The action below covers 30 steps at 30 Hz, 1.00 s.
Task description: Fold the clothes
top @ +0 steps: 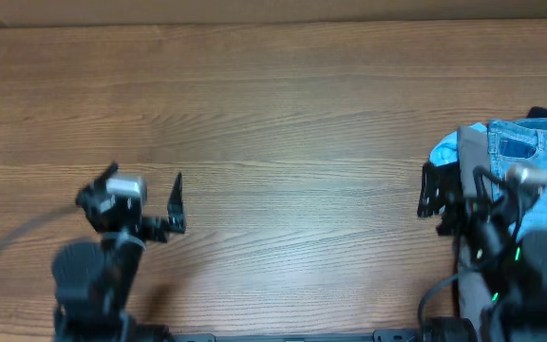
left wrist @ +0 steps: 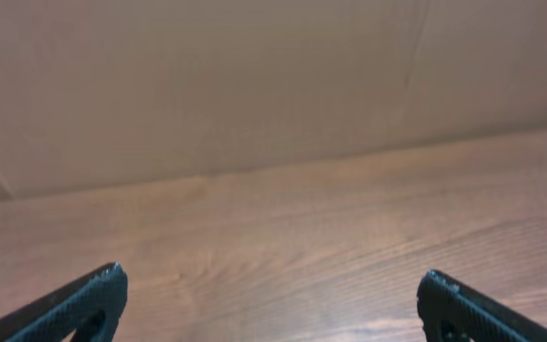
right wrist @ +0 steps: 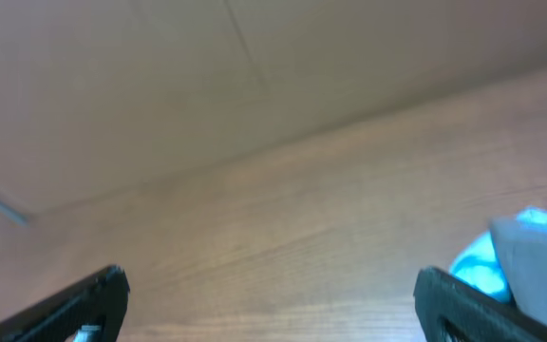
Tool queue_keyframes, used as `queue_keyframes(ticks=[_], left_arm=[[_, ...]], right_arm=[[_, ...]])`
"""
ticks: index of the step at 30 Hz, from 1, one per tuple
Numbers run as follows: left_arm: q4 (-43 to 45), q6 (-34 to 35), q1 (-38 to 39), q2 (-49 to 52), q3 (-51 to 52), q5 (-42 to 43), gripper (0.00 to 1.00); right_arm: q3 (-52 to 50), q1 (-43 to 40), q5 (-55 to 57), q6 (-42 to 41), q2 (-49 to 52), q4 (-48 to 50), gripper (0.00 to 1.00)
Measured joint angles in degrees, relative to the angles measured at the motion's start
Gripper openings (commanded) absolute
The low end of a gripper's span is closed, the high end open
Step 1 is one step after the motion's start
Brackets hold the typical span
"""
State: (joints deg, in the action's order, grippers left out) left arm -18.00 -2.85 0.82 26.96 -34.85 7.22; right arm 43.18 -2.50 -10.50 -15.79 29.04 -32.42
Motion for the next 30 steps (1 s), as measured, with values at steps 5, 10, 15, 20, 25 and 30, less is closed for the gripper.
queue_keyframes(ticks=[5,10,15,20,25,30], left_arm=[[-13.29,0.04,0.00,17.68,-20.11,0.24,1.00],[-27.89,0.20,0.00,32.83,-38.64,1.95,1.00],[-37.22,0.22,0.00,43.74,-49.03,3.08,1.00],[-38.21,0.26,0.00,48.96,-50.05,4.61,1.00],[-38.18,0.42,0.00,49.79,-50.07,9.14,1.00],[-38.16,0.44,0.00,49.92,-50.18,10.91,1.00]], right_arm=[[16.96,0.02,0.70,0.83,19.43,-16.37,1.00],[34.18,0.02,1.03,3.87,42.07,-31.50,1.00],[44.00,0.00,-0.83,5.09,56.68,-35.34,1.00],[45.05,-1.42,2.38,1.20,62.84,-31.04,1.00],[45.44,-8.48,7.04,-4.26,65.24,-24.17,0.92],[46.05,-15.87,9.35,-7.10,68.35,-16.65,0.83]])
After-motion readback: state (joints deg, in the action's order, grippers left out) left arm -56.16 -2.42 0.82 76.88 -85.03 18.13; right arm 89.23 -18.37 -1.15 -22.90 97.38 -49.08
